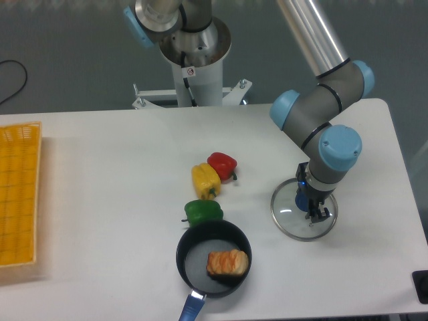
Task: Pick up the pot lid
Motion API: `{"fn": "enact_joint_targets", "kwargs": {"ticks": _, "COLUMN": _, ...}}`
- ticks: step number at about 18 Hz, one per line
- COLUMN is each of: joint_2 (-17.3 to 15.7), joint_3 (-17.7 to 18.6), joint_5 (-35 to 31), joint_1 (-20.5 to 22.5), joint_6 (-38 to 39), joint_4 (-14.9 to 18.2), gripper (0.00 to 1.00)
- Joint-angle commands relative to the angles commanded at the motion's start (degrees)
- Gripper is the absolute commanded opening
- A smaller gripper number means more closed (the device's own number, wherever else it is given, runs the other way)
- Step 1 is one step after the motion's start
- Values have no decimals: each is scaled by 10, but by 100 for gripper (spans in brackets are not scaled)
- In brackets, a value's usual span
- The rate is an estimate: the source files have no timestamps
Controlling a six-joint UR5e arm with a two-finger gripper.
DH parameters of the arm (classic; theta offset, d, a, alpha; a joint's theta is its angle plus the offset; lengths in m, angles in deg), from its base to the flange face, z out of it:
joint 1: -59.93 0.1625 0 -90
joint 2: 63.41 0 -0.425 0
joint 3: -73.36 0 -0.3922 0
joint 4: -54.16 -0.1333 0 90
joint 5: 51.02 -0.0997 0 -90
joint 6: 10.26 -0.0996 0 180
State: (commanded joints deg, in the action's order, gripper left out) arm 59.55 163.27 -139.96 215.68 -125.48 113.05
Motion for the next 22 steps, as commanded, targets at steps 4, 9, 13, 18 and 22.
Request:
{"fn": "enact_joint_targets", "kwargs": {"ticks": 4, "joint_2": -1, "joint_3": 0, "joint_5": 0, "joint_1": 0, "joint_6": 0, "joint_4": 1, "gripper": 73}}
{"fn": "enact_joint_targets", "kwargs": {"ticks": 9, "joint_2": -5, "joint_3": 0, "joint_5": 0, "joint_1": 0, "joint_6": 1, "joint_4": 1, "gripper": 73}}
{"fn": "enact_joint_targets", "kwargs": {"ticks": 13, "joint_2": -6, "joint_3": 0, "joint_5": -1, "joint_1": -1, "joint_6": 4, "joint_4": 1, "gripper": 71}}
{"fn": "enact_joint_targets", "kwargs": {"ticks": 18, "joint_2": -4, "joint_3": 0, "joint_5": -1, "joint_1": -1, "joint_6": 3, "joint_4": 1, "gripper": 71}}
{"fn": "enact_joint_targets", "kwargs": {"ticks": 22, "joint_2": -1, "joint_3": 0, "joint_5": -1, "joint_1": -1, "joint_6": 4, "joint_4": 0, "gripper": 70}}
